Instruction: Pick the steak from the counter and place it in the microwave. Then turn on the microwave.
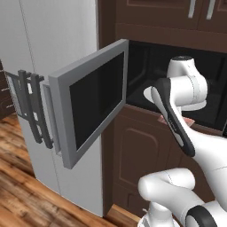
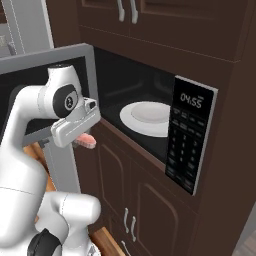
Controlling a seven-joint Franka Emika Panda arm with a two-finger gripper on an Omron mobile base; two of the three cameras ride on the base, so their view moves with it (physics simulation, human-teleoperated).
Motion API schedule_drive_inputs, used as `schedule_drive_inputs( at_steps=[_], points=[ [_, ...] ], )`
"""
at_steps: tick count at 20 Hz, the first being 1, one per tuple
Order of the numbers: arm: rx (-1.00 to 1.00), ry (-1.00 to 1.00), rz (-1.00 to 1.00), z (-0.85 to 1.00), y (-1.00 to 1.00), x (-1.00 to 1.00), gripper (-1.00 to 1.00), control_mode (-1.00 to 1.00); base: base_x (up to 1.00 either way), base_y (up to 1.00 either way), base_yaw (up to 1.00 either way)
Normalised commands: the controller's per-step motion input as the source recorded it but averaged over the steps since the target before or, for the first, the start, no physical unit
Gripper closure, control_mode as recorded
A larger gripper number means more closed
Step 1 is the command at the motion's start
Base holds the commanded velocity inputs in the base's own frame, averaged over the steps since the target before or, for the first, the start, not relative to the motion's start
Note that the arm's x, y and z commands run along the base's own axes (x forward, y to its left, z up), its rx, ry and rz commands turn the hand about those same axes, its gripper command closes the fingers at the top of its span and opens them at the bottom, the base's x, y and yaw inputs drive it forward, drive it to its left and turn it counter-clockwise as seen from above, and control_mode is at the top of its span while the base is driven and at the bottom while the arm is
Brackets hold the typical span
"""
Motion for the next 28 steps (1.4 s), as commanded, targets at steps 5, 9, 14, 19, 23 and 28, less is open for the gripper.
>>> schedule_drive_inputs(
  at_steps=[5, 9, 14, 19, 23, 28],
  points=[
    [0.00, 0.00, 0.00, 0.00, 0.00, 0.00, 1.00, 1.00, 0.02, 0.00, 0.00],
    [0.00, 0.00, 0.00, 0.00, 0.00, 0.00, 1.00, 1.00, 0.00, 0.00, 0.00],
    [0.00, 0.00, 0.00, 0.00, 0.00, 0.00, 1.00, 1.00, 0.00, 0.00, 0.00],
    [0.00, 0.00, 0.00, 0.00, 0.00, 0.00, 1.00, 1.00, 0.00, 0.00, 0.00],
    [0.00, 0.00, 0.00, 0.00, 0.00, 0.00, 1.00, 1.00, 0.00, 0.00, 0.00],
    [0.00, 0.00, 0.00, 0.00, 0.00, 0.00, 1.00, 1.00, 0.00, 0.00, 0.00]
  ],
)
